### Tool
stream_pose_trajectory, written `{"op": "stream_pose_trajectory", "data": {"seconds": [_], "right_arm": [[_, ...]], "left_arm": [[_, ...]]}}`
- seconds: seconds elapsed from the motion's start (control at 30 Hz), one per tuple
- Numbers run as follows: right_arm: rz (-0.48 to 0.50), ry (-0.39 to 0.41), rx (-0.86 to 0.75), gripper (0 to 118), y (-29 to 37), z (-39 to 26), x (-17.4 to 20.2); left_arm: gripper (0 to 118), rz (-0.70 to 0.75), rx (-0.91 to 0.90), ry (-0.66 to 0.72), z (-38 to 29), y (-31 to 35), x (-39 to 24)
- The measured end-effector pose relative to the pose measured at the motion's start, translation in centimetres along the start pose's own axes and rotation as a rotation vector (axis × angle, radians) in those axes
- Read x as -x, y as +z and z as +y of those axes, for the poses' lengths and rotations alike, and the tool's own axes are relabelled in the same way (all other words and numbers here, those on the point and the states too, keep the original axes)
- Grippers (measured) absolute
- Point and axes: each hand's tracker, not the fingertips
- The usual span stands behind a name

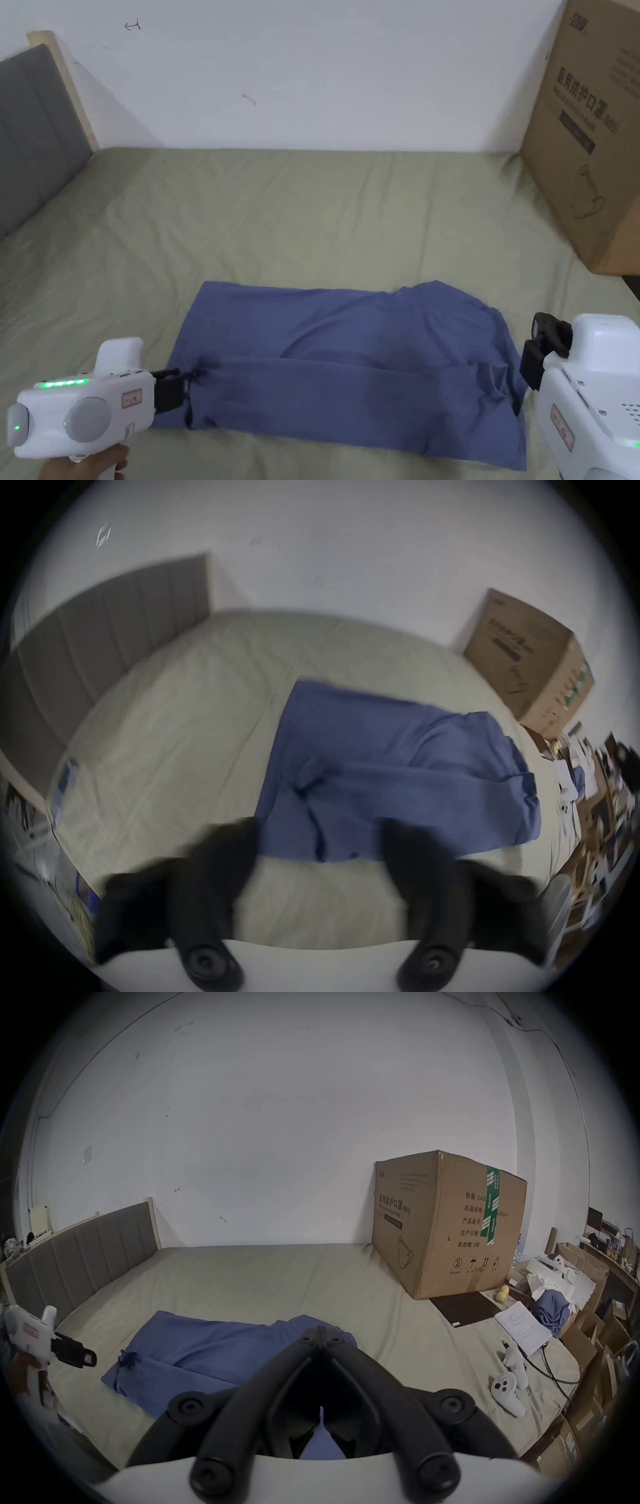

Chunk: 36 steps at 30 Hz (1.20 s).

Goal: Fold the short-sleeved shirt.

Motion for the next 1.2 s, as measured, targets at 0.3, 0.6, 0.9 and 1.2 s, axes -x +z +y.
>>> {"op": "stream_pose_trajectory", "data": {"seconds": [0.3, 0.6, 0.9, 1.2], "right_arm": [[-0.023, 0.007, 0.081, 0, -2.4, -1.9, -0.5], [-0.034, -0.053, 0.34, 54, -6.4, -6.5, -2.9], [-0.033, -0.127, 0.643, 75, -12.6, -15.1, -3.3], [0.03, -0.141, 0.632, 4, -11.4, -14.3, -2.1]], "left_arm": [[98, 0.126, 0.171, -0.004, -0.9, -7.4, 1.7], [8, 0.014, 0.168, -0.027, -1.4, -7.6, 0.7], [8, -0.027, 0.117, -0.044, 0.0, -5.4, 0.6], [8, -0.024, 0.095, 0.038, -1.0, -4.1, 2.6]]}}
